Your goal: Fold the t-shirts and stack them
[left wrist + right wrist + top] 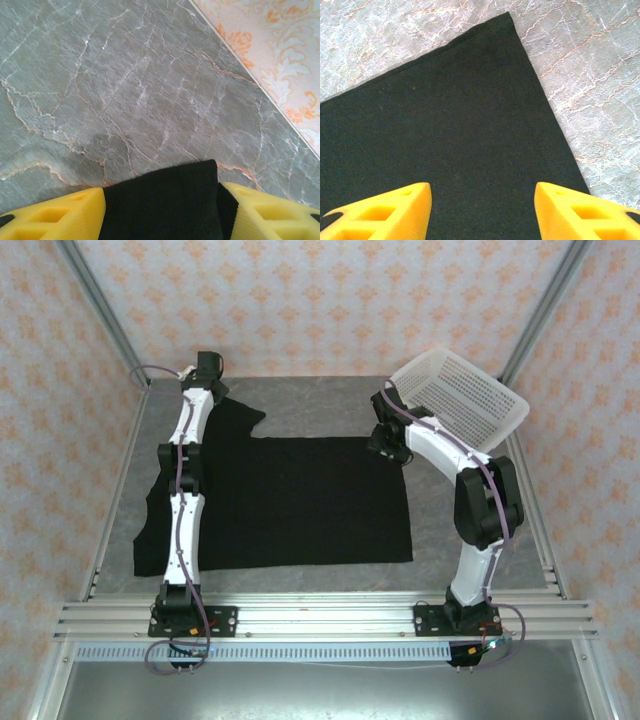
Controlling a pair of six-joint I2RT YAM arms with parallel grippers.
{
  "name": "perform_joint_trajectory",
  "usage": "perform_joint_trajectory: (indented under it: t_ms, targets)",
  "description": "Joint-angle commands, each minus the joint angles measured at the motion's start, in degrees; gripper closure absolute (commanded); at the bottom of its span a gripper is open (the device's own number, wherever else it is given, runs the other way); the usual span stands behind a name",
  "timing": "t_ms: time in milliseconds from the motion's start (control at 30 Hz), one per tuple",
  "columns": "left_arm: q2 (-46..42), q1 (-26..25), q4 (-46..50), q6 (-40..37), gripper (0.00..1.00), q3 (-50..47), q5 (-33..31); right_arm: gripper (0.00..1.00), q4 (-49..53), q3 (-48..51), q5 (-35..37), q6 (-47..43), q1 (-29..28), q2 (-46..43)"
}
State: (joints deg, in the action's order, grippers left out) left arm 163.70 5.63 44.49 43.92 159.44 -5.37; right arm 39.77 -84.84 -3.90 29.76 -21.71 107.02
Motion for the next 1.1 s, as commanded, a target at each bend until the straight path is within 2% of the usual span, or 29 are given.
perform_joint_trajectory:
  t_ms: [0, 200, 300, 400, 533, 633, 733, 800, 900, 933, 1067]
  targets:
    - [2.60, -0.69, 9.23, 1.73, 0.38, 0.71, 5.15, 0.43, -0.67, -1.10, -0.14, -0.11, -0.02, -0.73]
    - [0.98, -0.57, 25.54, 0.34, 0.43, -0.62, 0.77, 0.43, -1.36, -1.60, -0.58, -0.18, 0.09, 0.32]
    - [-1.27, -0.54, 29.38, -0.15, 0.43, -3.17, -3.24, 0.43, -2.14, -1.22, -1.14, 0.04, 0.07, 0.46]
    - [-2.12, -0.37, 30.10, -0.50, 0.41, -3.43, -5.23, 0.43, -2.74, -0.83, -1.65, 0.38, 0.13, 0.55]
    - [-1.65, 0.47, 27.70, -0.25, 0.37, -3.34, -3.67, 0.43, -2.98, -0.37, -2.07, 0.53, 0.18, 0.40]
    - [-0.48, 0.98, 25.74, 0.30, 0.38, -3.34, -1.07, 0.43, -3.10, 0.49, -2.14, 0.44, 0.13, -0.04]
    - [0.72, 1.07, 24.69, 0.86, 0.52, -3.00, 1.72, 0.42, -3.07, 1.33, -1.96, 0.14, 0.25, -0.31]
    - [0.90, 1.18, 24.77, 1.58, 0.74, -2.89, 2.96, 0.42, -3.10, 1.40, -1.64, -0.22, 0.56, -0.16]
    - [-0.64, 1.31, 24.53, 1.27, 0.97, -2.97, 2.11, 0.42, -2.31, -0.08, -0.15, -0.98, 0.96, 1.66]
    - [-1.50, 1.36, 24.23, 0.98, 1.00, -3.07, 1.76, 0.42, -1.34, -1.35, 0.96, -1.07, 1.01, 2.82]
    - [-7.26, 1.32, 21.70, 0.05, 1.00, -4.01, 1.56, 0.42, 3.38, -9.21, 5.57, -0.71, 0.97, 9.87]
